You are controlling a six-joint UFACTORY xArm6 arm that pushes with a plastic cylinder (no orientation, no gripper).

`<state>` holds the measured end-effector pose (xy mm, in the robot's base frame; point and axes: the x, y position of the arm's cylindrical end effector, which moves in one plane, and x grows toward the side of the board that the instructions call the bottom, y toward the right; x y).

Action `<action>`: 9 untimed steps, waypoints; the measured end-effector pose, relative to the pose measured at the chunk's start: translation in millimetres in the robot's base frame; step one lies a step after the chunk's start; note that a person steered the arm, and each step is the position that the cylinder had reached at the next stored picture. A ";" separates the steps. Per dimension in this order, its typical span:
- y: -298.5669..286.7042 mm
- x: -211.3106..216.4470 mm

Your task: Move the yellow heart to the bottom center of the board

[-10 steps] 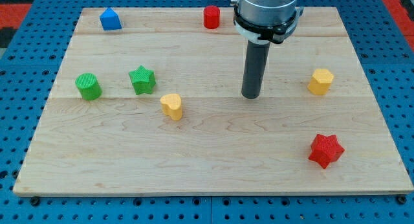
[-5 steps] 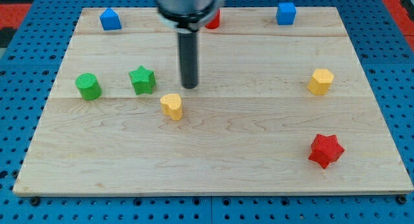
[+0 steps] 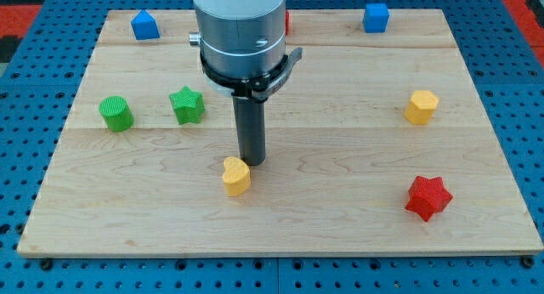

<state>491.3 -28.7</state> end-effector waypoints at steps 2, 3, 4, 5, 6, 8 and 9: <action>-1.7 -9.3; -5.7 -9.3; -11.2 -9.3; -49.9 -3.9; -48.6 12.1; 13.0 35.2; 31.6 11.2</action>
